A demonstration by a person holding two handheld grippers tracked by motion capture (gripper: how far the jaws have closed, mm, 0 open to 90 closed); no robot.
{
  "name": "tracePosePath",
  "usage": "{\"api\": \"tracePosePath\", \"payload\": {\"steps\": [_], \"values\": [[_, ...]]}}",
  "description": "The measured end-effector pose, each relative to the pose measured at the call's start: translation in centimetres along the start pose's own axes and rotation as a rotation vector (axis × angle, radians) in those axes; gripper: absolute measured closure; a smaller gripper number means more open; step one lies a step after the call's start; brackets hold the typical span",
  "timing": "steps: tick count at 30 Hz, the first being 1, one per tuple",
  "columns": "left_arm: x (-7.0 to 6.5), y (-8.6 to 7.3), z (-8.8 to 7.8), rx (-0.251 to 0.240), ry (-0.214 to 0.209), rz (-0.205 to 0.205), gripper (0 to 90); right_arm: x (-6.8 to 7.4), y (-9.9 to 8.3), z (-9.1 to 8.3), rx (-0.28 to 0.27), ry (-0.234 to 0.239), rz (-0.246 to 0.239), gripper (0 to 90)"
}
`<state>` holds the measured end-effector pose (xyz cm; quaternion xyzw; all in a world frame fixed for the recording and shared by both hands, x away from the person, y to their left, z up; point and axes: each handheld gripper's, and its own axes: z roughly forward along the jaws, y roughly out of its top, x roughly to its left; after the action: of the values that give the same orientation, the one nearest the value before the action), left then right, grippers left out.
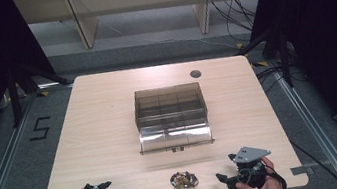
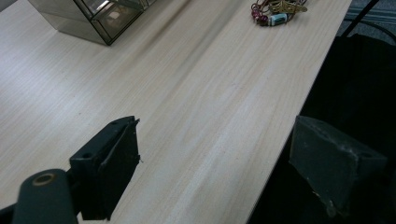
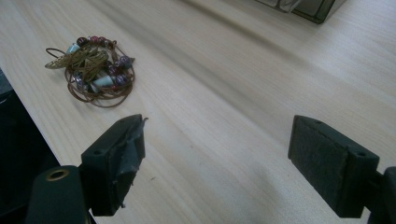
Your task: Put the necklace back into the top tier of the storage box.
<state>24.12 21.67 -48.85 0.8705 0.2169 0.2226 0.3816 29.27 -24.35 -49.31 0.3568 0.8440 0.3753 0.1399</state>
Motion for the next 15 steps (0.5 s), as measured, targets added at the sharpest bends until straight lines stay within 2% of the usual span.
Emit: {"api": "tracePosePath", "payload": {"steps": [3, 6, 7, 10, 12, 13, 15], "values": [[-0.02, 0.04, -0.03, -0.001, 0.001, 0.002, 15.2, 0.09, 0.02, -0.07, 0.004, 0.004, 0.007, 19.9], [-0.03, 0.04, -0.07, -0.003, -0.020, -0.007, 15.2, 0.10, 0.00, 0.04, 0.015, 0.003, -0.010, 20.0], [-0.07, 0.02, -0.02, -0.010, -0.007, -0.004, 15.2, 0.11, -0.01, 0.09, 0.012, -0.001, -0.012, 20.0], [-0.04, 0.07, -0.10, -0.003, -0.018, -0.004, 15.2, 0.15, -0.06, 0.19, 0.019, 0.006, -0.011, 20.0], [-0.06, 0.09, -0.10, -0.006, -0.017, -0.006, 15.2, 0.14, -0.09, 0.35, 0.019, 0.010, -0.033, 20.1], [-0.11, 0.06, -0.02, -0.011, -0.018, -0.014, 15.2, 0.29, -0.04, 0.26, 0.028, 0.013, -0.011, 20.1], [-0.06, 0.04, -0.04, -0.006, -0.013, -0.003, 15.2, 0.23, -0.06, 0.31, 0.023, 0.010, -0.025, 20.1]]}}
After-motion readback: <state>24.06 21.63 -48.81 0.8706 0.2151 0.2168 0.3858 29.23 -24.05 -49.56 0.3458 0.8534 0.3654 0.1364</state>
